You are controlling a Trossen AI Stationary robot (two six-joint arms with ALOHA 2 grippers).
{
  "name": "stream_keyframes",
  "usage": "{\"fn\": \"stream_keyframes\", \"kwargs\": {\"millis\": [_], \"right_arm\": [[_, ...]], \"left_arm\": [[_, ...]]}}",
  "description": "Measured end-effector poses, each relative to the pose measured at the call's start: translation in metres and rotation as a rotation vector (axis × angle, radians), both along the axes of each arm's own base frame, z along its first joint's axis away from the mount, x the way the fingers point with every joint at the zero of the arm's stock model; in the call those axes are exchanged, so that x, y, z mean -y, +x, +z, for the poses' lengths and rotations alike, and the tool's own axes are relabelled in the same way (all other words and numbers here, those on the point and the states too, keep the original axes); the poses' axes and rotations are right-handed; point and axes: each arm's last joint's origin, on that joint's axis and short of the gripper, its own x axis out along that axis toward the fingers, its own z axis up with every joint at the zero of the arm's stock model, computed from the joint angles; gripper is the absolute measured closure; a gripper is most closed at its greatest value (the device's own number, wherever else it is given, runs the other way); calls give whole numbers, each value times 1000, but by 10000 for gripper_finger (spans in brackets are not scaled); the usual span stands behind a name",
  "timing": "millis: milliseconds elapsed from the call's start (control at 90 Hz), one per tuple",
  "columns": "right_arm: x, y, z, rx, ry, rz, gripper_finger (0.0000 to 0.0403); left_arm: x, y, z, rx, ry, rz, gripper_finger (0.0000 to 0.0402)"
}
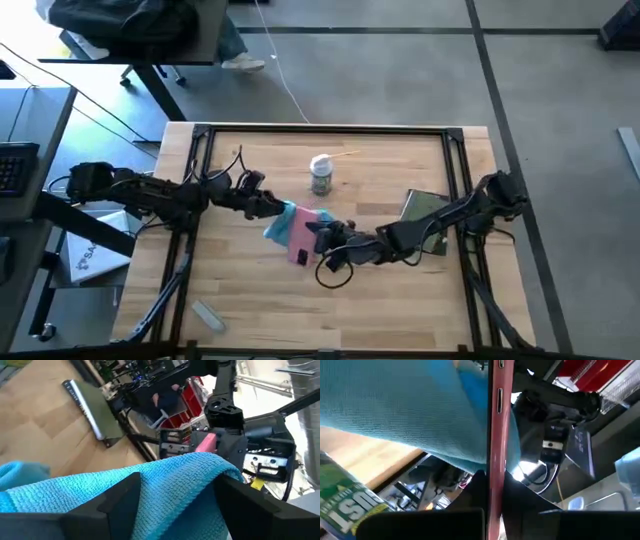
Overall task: Apply microfiber cloth
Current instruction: Wipe the front and back of the pink cellphone with a blue microfiber cloth
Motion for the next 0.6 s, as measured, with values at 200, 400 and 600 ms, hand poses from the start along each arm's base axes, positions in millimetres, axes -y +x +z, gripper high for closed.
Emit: {"fn": "stream_keyframes", "kwargs": {"millis": [200, 400, 600], "right_arm": [[7, 15, -9, -36, -54, -8, 402], [8, 22, -9, -20, -61, 10, 402], [2, 20, -6, 38, -28, -17, 402]], "left_arm": [[7, 3, 5, 14, 3, -53, 172], [12, 3, 4, 17, 62, -34, 172], [6, 2, 3, 40, 206, -108, 172]]}}
